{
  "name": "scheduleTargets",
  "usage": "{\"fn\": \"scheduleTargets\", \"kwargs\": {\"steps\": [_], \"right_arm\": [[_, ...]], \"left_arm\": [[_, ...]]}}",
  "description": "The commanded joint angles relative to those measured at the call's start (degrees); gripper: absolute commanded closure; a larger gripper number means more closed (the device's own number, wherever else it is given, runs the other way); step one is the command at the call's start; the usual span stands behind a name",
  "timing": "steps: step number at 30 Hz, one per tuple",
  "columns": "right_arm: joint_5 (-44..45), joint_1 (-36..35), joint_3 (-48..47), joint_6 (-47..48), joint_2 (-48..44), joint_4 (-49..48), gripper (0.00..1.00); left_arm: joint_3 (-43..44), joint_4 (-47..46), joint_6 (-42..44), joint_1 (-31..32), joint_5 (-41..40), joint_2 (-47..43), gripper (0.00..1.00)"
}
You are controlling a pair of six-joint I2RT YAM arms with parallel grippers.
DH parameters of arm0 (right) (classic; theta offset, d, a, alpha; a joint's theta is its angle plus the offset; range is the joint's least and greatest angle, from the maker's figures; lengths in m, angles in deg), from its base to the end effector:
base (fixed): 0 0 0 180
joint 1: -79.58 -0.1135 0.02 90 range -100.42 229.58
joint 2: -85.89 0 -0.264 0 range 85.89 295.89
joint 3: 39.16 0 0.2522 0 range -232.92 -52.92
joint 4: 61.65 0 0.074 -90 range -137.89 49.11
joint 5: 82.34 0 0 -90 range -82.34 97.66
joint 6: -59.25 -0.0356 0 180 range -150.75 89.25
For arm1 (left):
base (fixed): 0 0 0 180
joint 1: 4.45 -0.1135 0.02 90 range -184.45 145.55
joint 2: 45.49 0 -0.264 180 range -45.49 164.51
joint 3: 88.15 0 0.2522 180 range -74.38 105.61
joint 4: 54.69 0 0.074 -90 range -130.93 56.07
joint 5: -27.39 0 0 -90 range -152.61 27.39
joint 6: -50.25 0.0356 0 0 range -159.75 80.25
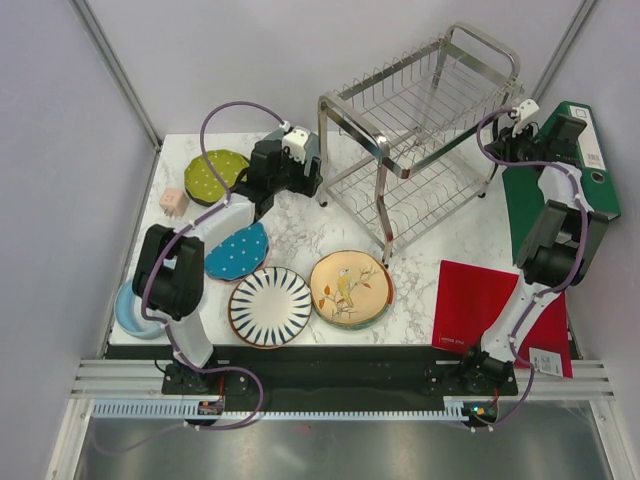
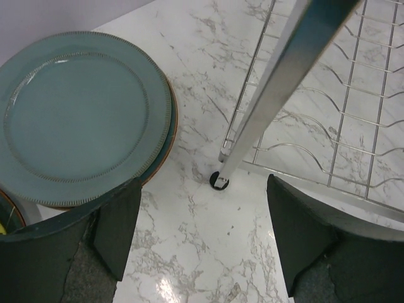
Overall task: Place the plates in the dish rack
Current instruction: Move the dish rack to the corner of the board.
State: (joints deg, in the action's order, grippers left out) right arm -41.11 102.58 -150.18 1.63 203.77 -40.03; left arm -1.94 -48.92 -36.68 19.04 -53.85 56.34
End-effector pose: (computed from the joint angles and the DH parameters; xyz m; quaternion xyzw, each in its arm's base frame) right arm 0.4519 -0.1627 0.2703 -0.2744 0.7628 0.0977 0.5773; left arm 0.3818 -0.1719 0.2642 0.2311 0.7917 -0.1617 0.5419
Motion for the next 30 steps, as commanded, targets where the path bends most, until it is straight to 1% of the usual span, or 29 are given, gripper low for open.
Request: {"fn": "scheduleTargets", "kwargs": {"steps": [1, 5, 6, 8, 11, 12, 14, 15, 17, 20, 22, 24, 25, 27, 28, 30], "right_arm": [[-0.7, 0.5, 1.2, 1.9, -7.7, -2.2, 1.00], [0.6, 1.0, 4.1, 1.7, -10.4, -2.3, 1.00], [1.2, 1.2, 4.6, 2.0, -10.8, -2.5, 1.00], [1.8, 1.4, 5.5, 1.6, -11.8, -2.6, 1.00], [3.2, 1.6, 6.2, 1.4, -13.2, -2.8, 1.00], [3.7, 1.5, 6.4, 1.0, -13.6, -2.8, 1.00], [5.3, 1.6, 6.5, 0.5, -14.5, -3.1, 1.00], [5.5, 1.8, 6.7, 0.6, -15.0, -3.2, 1.00], [6.1, 2.0, 7.3, 0.7, -15.3, -3.4, 1.00], [7.5, 2.0, 8.4, 0.1, -15.4, -4.0, 1.00], [9.5, 1.8, 10.3, -0.7, -15.7, -6.1, 1.00], [10.4, 1.8, 12.5, -1.3, -16.2, -7.4, 1.00], [10.9, 1.9, 13.1, -1.4, -16.3, -8.8, 1.00], [11.9, 1.8, 14.5, -2.0, -16.5, -9.3, 1.00], [12.3, 1.8, 15.0, -2.2, -16.5, -9.6, 1.00], [12.9, 1.9, 16.2, -2.8, -17.1, -9.9, 1.00]], "left_arm": [[5.9, -1.8, 2.2, 0.1, 3.9, 3.6, 0.13], [10.3, -2.1, 2.5, 0.1, 4.4, 7.9, 0.17], [11.1, -2.3, 2.7, 0.0, 4.8, 8.6, 0.24], [14.1, -2.4, 3.1, -0.3, 6.4, 10.4, 0.30], [18.9, -2.4, 2.4, -0.4, 8.1, 14.4, 0.44], [20.4, -2.3, 2.0, -0.5, 8.5, 16.2, 0.52], [24.5, -2.4, 1.5, -0.5, 10.1, 18.1, 0.57], [25.8, -2.4, 1.4, -0.5, 10.8, 19.9, 0.63], [29.6, -2.6, 0.5, -0.4, 11.4, 21.6, 0.66], [34.4, -2.9, -0.1, -0.4, 11.2, 25.2, 0.66], [38.2, -3.0, -0.1, -0.4, 10.6, 27.9, 0.66], [40.8, -3.3, 0.5, -0.4, 10.2, 29.8, 0.66], [43.6, -3.3, 1.5, -0.4, 10.1, 30.9, 0.67], [47.0, -3.5, 2.1, -0.4, 8.8, 34.4, 0.66], [50.6, -3.4, 2.7, -0.4, 8.5, 35.6, 0.66], [54.4, -2.8, 3.6, -0.2, 7.9, 39.2, 0.66]]}}
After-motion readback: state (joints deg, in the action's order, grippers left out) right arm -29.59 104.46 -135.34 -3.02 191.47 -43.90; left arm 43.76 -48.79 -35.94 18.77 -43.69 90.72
